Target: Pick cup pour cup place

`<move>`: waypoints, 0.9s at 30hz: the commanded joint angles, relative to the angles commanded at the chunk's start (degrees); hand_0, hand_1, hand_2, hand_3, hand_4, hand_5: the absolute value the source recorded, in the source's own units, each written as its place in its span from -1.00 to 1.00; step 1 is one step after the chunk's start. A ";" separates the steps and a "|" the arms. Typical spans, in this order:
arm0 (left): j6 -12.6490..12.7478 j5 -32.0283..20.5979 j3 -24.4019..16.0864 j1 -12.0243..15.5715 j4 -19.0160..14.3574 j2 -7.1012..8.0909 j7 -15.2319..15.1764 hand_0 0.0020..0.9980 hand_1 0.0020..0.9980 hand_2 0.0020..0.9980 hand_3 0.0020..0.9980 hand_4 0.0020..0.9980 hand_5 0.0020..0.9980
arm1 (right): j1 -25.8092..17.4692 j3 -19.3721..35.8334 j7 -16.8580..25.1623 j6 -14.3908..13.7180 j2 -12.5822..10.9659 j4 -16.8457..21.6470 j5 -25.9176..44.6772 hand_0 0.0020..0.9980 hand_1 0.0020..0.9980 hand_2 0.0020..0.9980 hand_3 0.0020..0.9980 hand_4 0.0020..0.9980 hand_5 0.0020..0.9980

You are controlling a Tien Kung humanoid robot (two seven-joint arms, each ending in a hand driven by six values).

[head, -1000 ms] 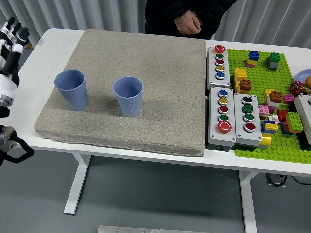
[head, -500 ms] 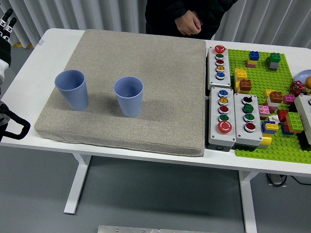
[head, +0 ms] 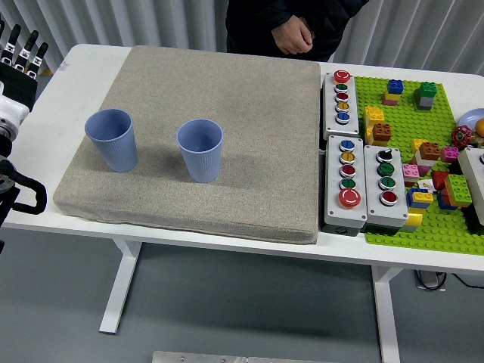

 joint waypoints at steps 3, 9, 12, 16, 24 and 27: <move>-0.32 -0.53 0.23 0.02 0.19 0.03 0.01 0.64 0.61 0.90 1.00 0.65 -0.25 | -0.06 -0.03 0.01 0.01 0.00 0.00 0.03 0.44 0.38 0.47 0.39 -0.37 -0.43; -0.72 -0.92 0.51 0.32 0.28 0.10 -0.01 0.64 0.61 0.90 1.00 0.68 -0.23 | -0.38 0.12 -0.07 0.03 0.04 0.00 -0.36 0.44 0.38 0.47 0.39 -0.37 -0.43; -0.75 -0.54 0.46 0.55 0.32 0.09 0.02 0.64 0.61 0.89 1.00 0.68 -0.23 | -0.60 0.20 -0.14 0.02 0.09 0.00 -0.57 0.44 0.38 0.47 0.39 -0.37 -0.43; -0.68 0.07 0.35 0.62 0.46 0.11 0.09 0.64 0.61 0.89 1.00 0.68 -0.23 | -0.71 0.19 -0.15 0.00 0.09 0.00 -0.62 0.44 0.38 0.47 0.39 -0.37 -0.43; -0.63 3.25 -0.20 0.53 1.04 0.19 0.62 0.63 0.61 0.89 1.00 0.71 0.43 | -0.78 -0.03 -0.08 -0.01 0.07 0.00 -0.35 0.44 0.38 0.47 0.39 -0.37 -0.43; -1.04 5.14 -0.32 0.46 1.13 0.22 1.04 0.63 0.61 0.89 1.00 0.71 0.43 | -0.76 -0.06 -0.03 0.02 0.05 0.00 -0.24 0.44 0.38 0.47 0.39 -0.37 -0.43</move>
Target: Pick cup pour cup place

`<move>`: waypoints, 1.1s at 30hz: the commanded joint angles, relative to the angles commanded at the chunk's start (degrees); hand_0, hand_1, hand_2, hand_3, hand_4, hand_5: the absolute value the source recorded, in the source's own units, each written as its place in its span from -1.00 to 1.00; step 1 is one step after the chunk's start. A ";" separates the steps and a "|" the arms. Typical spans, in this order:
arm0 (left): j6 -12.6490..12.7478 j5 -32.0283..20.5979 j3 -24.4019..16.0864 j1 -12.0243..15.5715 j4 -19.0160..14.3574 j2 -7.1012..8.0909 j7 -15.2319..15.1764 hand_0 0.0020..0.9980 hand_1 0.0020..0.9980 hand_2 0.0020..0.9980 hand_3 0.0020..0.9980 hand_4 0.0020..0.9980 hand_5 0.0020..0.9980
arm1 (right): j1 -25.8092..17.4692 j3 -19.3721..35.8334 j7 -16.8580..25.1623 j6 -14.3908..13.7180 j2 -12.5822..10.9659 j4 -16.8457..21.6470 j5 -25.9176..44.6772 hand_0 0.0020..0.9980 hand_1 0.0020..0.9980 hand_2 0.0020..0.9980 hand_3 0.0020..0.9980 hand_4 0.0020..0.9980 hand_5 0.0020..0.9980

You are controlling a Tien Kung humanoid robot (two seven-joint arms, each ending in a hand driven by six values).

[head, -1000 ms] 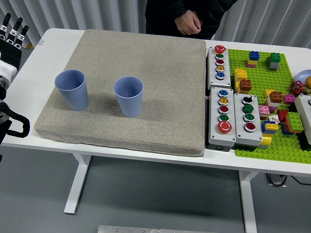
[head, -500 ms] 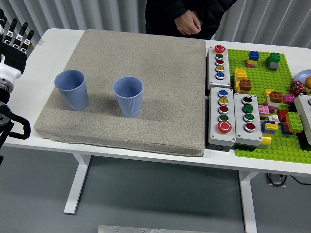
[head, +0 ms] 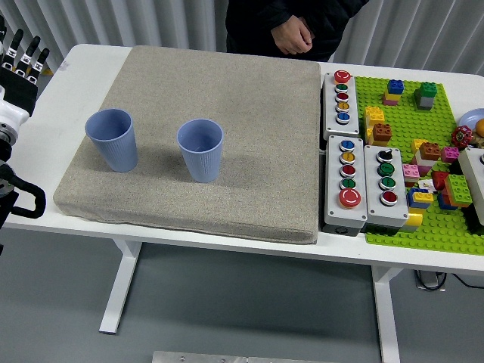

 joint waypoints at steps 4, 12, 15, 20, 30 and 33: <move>0.43 1.85 -0.24 -0.06 0.13 -0.01 0.30 0.64 0.62 0.89 0.98 0.70 1.00 | 0.07 -0.07 0.07 0.01 -0.02 0.00 0.22 0.44 0.38 0.47 0.39 -0.36 -0.43; 0.93 2.56 -0.57 -0.14 0.33 -0.05 0.34 0.64 0.62 0.89 0.98 0.68 1.00 | 0.30 -0.09 0.10 0.01 -0.07 0.00 0.33 0.44 0.38 0.47 0.39 -0.36 -0.43; 0.99 3.06 -0.64 -0.19 0.24 -0.04 0.47 0.64 0.61 0.89 0.98 0.68 1.00 | 0.38 -0.15 0.14 -0.02 -0.08 0.00 0.51 0.44 0.37 0.47 0.39 -0.36 -0.44; 1.09 3.43 -0.74 -0.21 0.36 -0.08 0.53 0.64 0.61 0.88 0.97 0.67 1.00 | 0.42 -0.09 0.12 -0.04 -0.07 0.00 0.46 0.44 0.37 0.47 0.39 -0.36 -0.43; 1.13 4.10 -1.00 -0.12 0.23 -0.04 0.64 0.64 0.62 0.88 0.98 0.67 1.00 | 0.43 0.04 0.11 -0.05 -0.06 0.00 0.32 0.44 0.37 0.47 0.39 -0.36 -0.43; 1.19 4.34 -1.03 -0.19 0.22 -0.02 0.72 0.65 0.62 0.89 0.97 0.67 1.00 | 0.50 0.04 0.14 -0.07 -0.06 0.00 0.40 0.44 0.38 0.47 0.39 -0.36 -0.43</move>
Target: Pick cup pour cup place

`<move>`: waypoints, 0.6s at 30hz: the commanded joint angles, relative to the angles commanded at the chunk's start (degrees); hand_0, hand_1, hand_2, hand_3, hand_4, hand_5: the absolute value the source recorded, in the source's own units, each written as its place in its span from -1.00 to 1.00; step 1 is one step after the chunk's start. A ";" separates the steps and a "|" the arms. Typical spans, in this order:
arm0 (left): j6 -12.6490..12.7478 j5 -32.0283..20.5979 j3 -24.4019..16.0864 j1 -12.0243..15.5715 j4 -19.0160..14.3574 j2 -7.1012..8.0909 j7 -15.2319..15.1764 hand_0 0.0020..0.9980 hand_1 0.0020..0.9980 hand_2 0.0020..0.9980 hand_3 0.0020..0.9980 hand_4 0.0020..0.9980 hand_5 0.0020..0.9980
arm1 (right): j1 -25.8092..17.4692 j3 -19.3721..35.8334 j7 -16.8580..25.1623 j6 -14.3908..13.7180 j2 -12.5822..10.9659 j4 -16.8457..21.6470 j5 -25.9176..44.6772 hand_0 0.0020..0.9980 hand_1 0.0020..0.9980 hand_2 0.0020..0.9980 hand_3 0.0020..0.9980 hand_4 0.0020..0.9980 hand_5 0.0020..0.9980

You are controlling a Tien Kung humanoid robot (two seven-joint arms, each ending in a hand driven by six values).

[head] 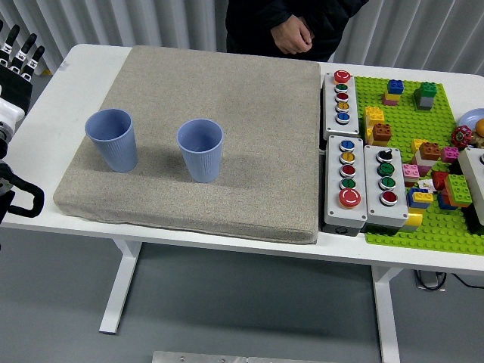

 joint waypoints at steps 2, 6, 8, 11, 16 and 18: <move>0.08 0.06 -0.01 -0.04 0.02 0.00 0.00 0.65 0.62 0.89 0.97 0.67 1.00 | 0.04 -0.02 0.00 0.00 0.00 0.00 0.03 0.44 0.38 0.47 0.39 -0.36 -0.43; 0.18 0.27 -0.08 -0.04 0.01 0.00 0.09 0.65 0.62 0.88 0.97 0.67 1.00 | 0.04 0.01 -0.01 -0.03 0.02 0.00 0.05 0.44 0.38 0.47 0.39 -0.36 -0.43; 0.20 0.39 -0.10 -0.06 0.01 -0.01 0.13 0.65 0.62 0.88 0.97 0.67 1.00 | 0.05 0.01 -0.01 -0.03 0.03 0.00 0.04 0.44 0.38 0.47 0.39 -0.36 -0.43; 0.25 0.76 -0.16 -0.01 -0.02 0.04 0.24 0.65 0.62 0.88 0.97 0.67 1.00 | -0.01 -0.02 0.00 -0.04 0.06 0.00 0.10 0.44 0.38 0.47 0.39 -0.36 -0.43; 0.26 0.95 -0.19 0.27 -0.10 0.09 0.33 0.65 0.62 0.88 0.97 0.68 1.00 | -0.26 0.07 -0.04 -0.02 0.09 0.00 -0.18 0.44 0.38 0.47 0.39 -0.36 -0.43; 0.26 1.01 -0.17 0.35 -0.12 0.08 0.36 0.65 0.62 0.88 0.97 0.68 1.00 | -0.37 0.13 -0.06 -0.01 0.11 0.00 -0.33 0.44 0.38 0.47 0.39 -0.36 -0.43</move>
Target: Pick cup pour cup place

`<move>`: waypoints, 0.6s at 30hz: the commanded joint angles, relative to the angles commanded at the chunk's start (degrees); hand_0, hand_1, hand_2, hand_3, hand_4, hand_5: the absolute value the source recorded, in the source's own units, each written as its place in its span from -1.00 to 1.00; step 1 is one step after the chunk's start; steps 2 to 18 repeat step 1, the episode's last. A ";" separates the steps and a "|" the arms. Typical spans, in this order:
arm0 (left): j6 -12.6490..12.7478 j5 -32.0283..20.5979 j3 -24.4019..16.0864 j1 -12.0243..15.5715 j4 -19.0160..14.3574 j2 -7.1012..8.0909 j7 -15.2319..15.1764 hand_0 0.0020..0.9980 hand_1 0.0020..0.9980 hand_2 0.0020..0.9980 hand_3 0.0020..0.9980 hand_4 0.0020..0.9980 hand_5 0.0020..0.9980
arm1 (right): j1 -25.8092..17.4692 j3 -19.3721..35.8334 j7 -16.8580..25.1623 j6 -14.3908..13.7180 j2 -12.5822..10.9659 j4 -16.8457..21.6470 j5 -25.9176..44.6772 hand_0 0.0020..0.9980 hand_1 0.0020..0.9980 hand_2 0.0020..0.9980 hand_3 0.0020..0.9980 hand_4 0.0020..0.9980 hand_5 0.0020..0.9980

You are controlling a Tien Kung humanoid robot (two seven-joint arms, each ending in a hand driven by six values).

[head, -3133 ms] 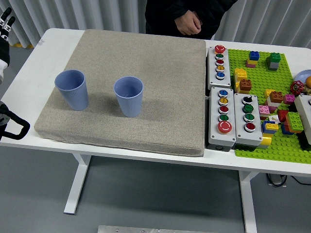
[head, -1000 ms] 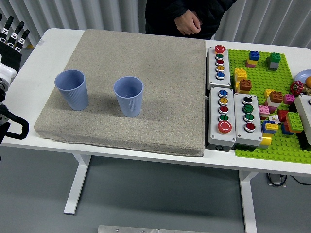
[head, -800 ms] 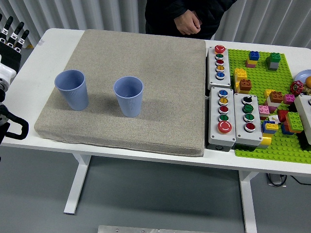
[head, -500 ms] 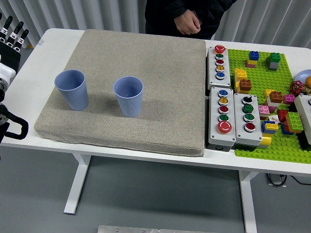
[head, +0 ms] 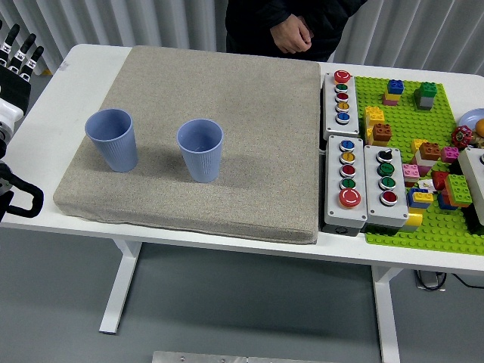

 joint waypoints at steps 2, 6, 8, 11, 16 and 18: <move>0.01 0.01 0.00 0.04 -0.01 -0.01 0.02 0.65 0.62 0.88 0.97 0.68 1.00 | -0.04 0.05 -0.01 0.01 0.00 0.00 -0.11 0.44 0.38 0.47 0.39 -0.36 -0.43; 0.01 0.01 0.00 0.04 -0.01 -0.01 0.02 0.65 0.62 0.88 0.97 0.68 1.00 | -0.04 0.05 -0.01 0.01 0.00 0.00 -0.11 0.44 0.38 0.47 0.39 -0.36 -0.43; 0.01 0.01 0.00 0.04 -0.01 -0.01 0.02 0.65 0.62 0.88 0.97 0.68 1.00 | -0.04 0.05 -0.01 0.01 0.00 0.00 -0.11 0.44 0.38 0.47 0.39 -0.36 -0.43; 0.01 0.01 0.00 0.04 -0.01 -0.01 0.02 0.65 0.62 0.88 0.97 0.68 1.00 | -0.04 0.05 -0.01 0.01 0.00 0.00 -0.11 0.44 0.38 0.47 0.39 -0.36 -0.43; 0.01 0.01 0.00 0.04 -0.01 -0.01 0.02 0.65 0.62 0.88 0.97 0.68 1.00 | -0.04 0.05 -0.01 0.01 0.00 0.00 -0.11 0.44 0.38 0.47 0.39 -0.36 -0.43; 0.01 0.01 0.00 0.04 -0.01 -0.01 0.02 0.65 0.62 0.88 0.97 0.68 1.00 | -0.04 0.05 -0.01 0.01 0.00 0.00 -0.11 0.44 0.38 0.47 0.39 -0.36 -0.43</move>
